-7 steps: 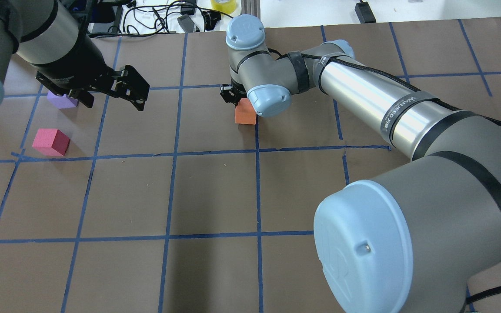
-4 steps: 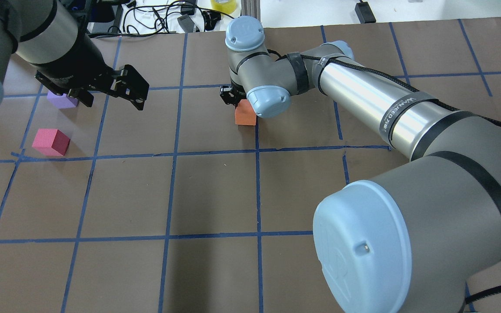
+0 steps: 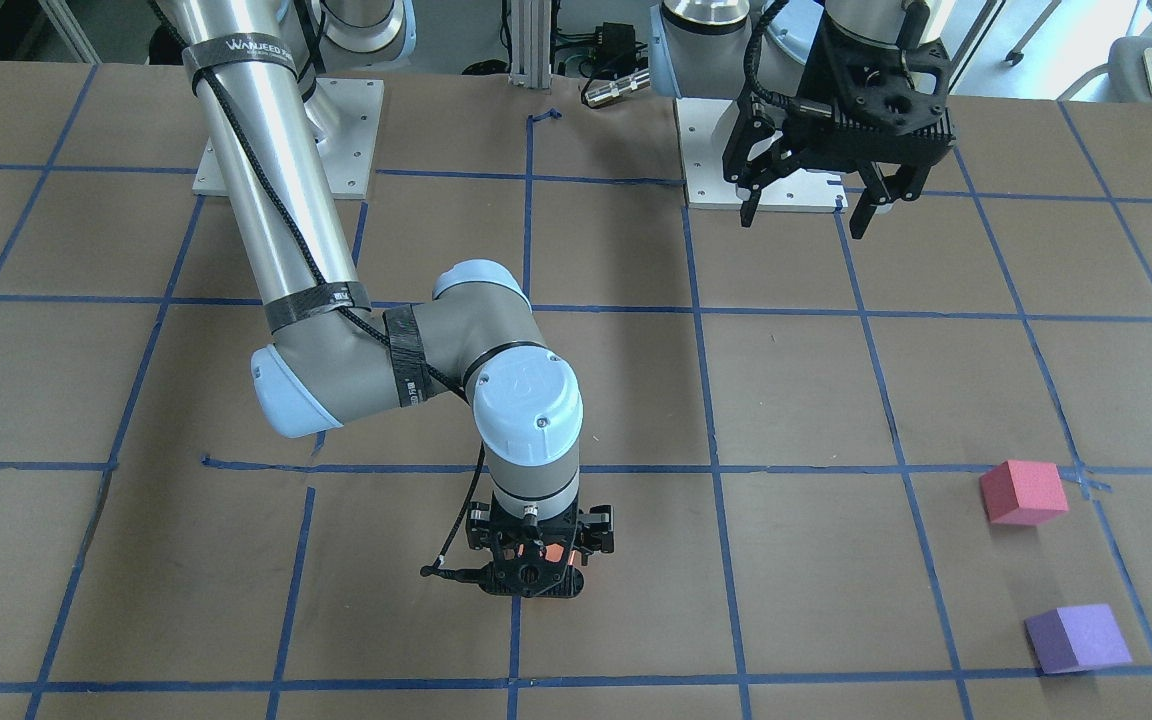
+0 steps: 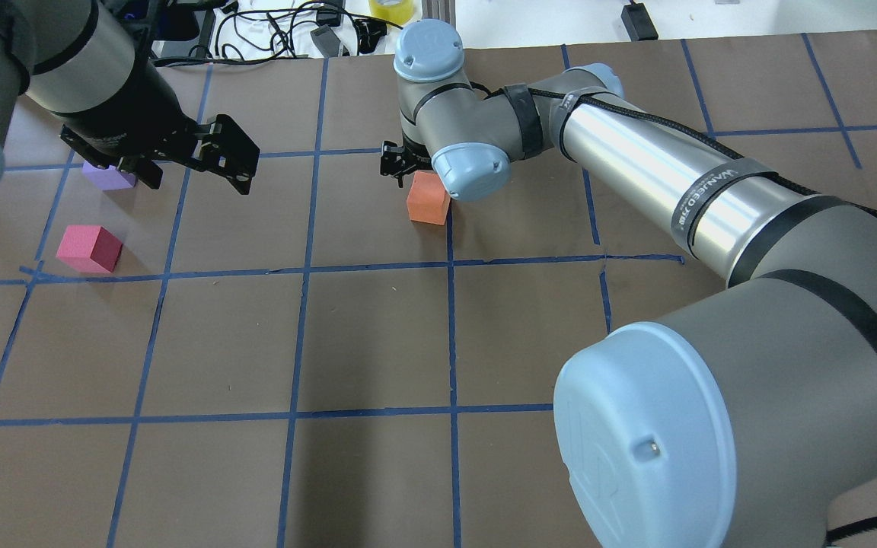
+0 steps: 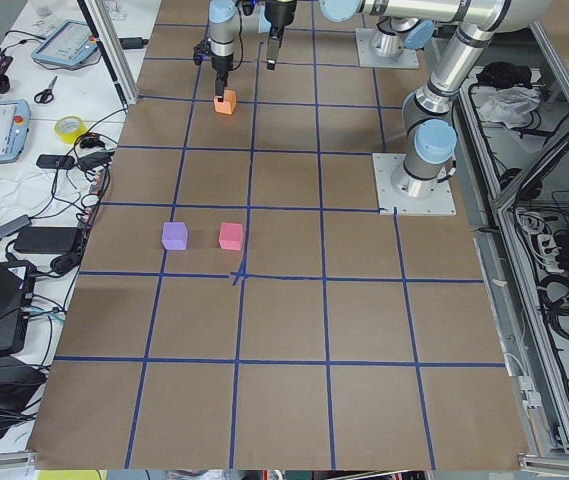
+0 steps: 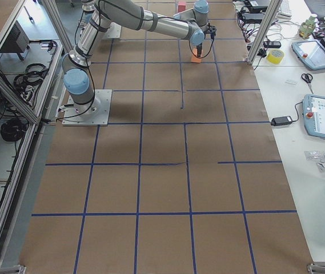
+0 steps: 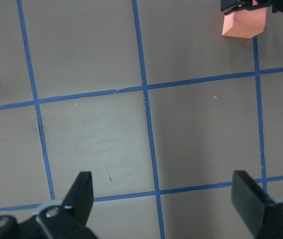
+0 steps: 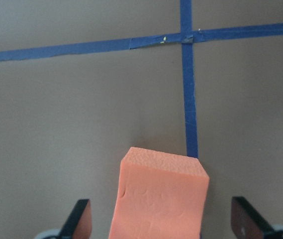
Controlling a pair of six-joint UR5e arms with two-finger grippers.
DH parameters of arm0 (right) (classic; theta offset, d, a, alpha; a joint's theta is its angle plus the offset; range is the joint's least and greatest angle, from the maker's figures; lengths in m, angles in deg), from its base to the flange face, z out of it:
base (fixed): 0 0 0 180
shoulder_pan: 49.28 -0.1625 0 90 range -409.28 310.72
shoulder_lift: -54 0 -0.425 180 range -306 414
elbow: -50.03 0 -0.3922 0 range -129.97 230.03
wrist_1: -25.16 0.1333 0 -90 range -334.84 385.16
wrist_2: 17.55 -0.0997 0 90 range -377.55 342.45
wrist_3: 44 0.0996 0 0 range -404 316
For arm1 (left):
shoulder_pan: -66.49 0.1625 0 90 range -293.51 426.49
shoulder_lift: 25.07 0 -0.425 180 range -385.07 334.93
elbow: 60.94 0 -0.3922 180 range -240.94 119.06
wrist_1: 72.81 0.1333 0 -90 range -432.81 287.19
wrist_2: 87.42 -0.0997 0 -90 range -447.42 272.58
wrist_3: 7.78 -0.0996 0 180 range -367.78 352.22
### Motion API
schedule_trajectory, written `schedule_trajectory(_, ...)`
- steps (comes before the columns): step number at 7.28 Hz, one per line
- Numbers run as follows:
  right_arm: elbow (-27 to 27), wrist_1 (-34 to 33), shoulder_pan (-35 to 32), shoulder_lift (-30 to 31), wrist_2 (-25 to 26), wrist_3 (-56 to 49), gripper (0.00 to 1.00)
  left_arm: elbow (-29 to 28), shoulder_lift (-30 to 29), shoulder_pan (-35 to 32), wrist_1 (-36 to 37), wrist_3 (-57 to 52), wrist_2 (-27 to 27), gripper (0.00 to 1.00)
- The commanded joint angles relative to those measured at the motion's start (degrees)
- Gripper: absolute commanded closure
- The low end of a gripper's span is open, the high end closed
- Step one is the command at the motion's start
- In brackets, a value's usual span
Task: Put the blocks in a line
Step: 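Release the orange cube and raise the right gripper away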
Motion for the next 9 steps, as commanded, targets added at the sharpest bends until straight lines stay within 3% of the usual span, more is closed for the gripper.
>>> schedule_trajectory(1, -0.2, 4.6, 1.7, 6.0, 0.8, -0.8, 0.0, 0.8, -0.4, 0.4, 0.2, -0.5, 0.7, 0.0)
schedule_trajectory(4, 0.9, 20.6, 12.7, 18.3, 0.8, -9.3, 0.0, 0.0, -3.6, 0.1, 1.1, 0.0, 1.0, 0.0)
schedule_trajectory(6, 1.0, 28.4, 18.3, 25.6, 0.8, -11.2, 0.0, 0.1, -8.3, -0.9, 8.7, 4.0, 2.6, 0.0)
schedule_trajectory(7, 1.0, 28.5, 19.2, 26.1, 0.9, -16.6, 0.0, 0.2, -12.6, -3.2, 14.5, 5.0, 5.7, 0.0)
schedule_trajectory(9, 1.2, 27.7, 19.2, 28.0, -0.1, -18.3, 0.0, -0.1, -21.8, -9.1, 20.7, 10.8, 5.2, 0.0)
